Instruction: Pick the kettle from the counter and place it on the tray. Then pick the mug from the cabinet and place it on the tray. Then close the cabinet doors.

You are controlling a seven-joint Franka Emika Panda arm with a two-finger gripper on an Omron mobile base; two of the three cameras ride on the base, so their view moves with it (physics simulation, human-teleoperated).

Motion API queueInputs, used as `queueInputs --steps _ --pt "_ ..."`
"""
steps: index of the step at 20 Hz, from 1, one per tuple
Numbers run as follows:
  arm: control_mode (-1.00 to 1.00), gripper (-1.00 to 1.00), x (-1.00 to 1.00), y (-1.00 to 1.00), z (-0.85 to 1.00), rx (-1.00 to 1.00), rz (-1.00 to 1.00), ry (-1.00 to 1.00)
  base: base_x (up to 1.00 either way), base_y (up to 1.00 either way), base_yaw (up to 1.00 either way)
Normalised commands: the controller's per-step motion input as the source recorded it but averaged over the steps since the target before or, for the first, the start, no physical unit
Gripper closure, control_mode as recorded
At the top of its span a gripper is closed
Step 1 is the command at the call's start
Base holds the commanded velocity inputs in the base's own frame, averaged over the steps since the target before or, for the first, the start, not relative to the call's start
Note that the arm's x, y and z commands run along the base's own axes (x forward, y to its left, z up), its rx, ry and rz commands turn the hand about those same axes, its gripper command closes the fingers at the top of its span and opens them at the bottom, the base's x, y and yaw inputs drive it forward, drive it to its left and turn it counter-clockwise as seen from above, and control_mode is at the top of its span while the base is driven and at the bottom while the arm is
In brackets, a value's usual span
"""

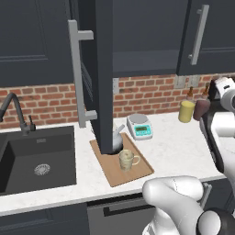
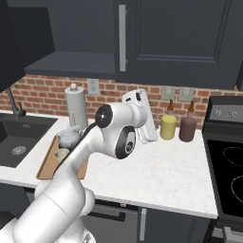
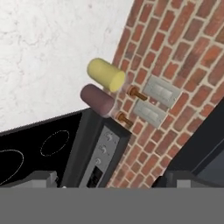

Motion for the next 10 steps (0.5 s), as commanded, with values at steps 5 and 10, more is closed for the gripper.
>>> queueInputs --steps 5,10 --pt "-1.0 -1.0 0.0 0.01 -0.02 -0.06 0.0 0.1 0.0 0.0 0.0" --pt "-1.0 -1.0 -0.18 0.08 -0.14 -0.09 0.0 0.02 0.0 0.0 0.0"
